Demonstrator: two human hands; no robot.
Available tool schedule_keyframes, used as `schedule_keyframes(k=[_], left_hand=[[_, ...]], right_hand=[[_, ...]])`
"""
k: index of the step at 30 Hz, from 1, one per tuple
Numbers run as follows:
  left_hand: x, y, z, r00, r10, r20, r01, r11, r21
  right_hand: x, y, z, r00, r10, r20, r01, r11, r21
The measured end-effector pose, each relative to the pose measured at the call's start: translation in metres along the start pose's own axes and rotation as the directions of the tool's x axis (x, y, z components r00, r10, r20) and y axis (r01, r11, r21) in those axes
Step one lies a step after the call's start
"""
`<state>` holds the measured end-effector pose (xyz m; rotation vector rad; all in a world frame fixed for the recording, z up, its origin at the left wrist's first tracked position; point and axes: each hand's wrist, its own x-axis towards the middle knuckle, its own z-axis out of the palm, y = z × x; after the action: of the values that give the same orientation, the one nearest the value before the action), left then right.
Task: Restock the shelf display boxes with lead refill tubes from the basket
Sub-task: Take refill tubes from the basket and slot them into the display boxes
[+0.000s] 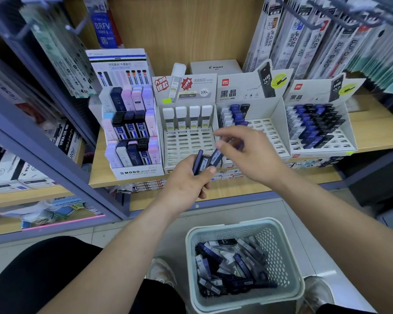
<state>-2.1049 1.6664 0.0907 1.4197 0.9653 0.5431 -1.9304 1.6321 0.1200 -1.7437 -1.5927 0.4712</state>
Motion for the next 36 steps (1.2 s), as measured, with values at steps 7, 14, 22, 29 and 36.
schedule_keyframes(k=[7,14,22,29,36], left_hand=[[-0.002,0.006,0.001,0.998,-0.013,-0.056,0.009,0.997,-0.075],[-0.001,0.002,-0.001,0.995,-0.031,-0.094,0.025,0.998,-0.058],[-0.002,0.003,0.000,0.993,0.046,-0.112,-0.046,0.999,0.001],[0.000,0.002,-0.002,0.986,0.081,-0.145,-0.072,0.996,0.061],[0.001,0.004,0.001,0.989,0.084,-0.123,-0.076,0.995,0.066]], right_hand=[[-0.012,0.001,-0.007,0.984,0.181,0.006,-0.172,0.927,0.334],[-0.044,0.010,-0.012,0.945,0.325,0.029,-0.295,0.813,0.501],[-0.052,0.011,-0.003,0.913,0.375,0.159,-0.399,0.742,0.539],[-0.056,0.007,0.009,0.931,0.337,0.142,-0.358,0.763,0.538],[-0.057,0.002,0.014,0.922,0.310,0.230,-0.386,0.752,0.535]])
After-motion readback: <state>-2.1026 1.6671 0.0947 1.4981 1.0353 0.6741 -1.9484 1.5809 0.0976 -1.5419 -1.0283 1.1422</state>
